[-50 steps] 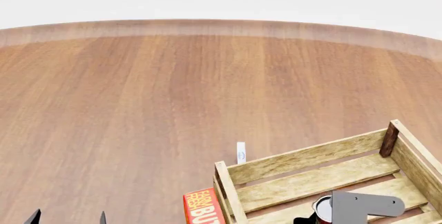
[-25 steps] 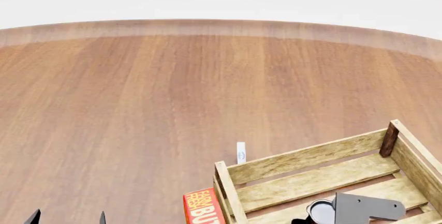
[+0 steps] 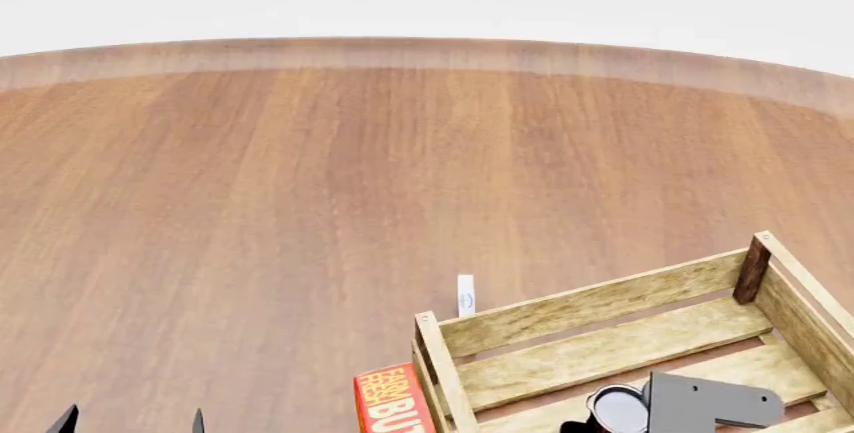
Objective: Pick up the tomato sauce, and put it in the wooden tray.
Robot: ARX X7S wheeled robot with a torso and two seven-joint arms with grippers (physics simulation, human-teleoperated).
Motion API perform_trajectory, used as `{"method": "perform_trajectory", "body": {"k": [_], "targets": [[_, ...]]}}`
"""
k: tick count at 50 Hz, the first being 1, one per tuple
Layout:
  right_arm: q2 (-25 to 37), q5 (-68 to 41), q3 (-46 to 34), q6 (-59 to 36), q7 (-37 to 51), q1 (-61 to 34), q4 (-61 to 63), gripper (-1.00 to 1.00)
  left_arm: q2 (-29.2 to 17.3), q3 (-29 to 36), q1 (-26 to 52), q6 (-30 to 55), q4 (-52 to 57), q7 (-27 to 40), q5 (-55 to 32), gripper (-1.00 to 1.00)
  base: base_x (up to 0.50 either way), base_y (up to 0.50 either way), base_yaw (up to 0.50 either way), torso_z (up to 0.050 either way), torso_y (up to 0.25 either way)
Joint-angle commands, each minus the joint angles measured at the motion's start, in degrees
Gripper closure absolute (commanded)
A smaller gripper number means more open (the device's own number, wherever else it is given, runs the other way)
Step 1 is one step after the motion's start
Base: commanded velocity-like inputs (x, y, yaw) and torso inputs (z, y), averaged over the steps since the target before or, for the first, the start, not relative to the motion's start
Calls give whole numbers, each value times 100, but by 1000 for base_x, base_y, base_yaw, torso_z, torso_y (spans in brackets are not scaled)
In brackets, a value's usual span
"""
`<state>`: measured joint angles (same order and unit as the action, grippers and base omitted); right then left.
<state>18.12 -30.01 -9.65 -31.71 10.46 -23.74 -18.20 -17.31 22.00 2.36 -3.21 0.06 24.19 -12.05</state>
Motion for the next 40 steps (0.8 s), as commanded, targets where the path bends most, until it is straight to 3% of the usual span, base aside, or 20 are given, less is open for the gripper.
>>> {"method": "perform_trajectory", "body": {"k": [1, 6, 7, 40], "targets": [[-87, 196, 94, -18, -187, -5, -19, 100, 77, -131, -23, -86, 2, -260, -142, -100, 0, 0, 0, 0, 0], [-81, 178, 100, -16, -194, -13, -39, 100, 74, -122, -14, -86, -6, -254, -147, -100, 0, 0, 0, 0, 0], [-80, 193, 96, -18, -171, -14, -44, -100, 72, -123, -15, -87, -4, -255, -154, -100, 0, 0, 0, 0, 0], [-58, 177, 18, 89, -193, 41, 89, -100, 39, -67, -2, -135, -44, -214, -162, -100, 0, 0, 0, 0, 0]]}}
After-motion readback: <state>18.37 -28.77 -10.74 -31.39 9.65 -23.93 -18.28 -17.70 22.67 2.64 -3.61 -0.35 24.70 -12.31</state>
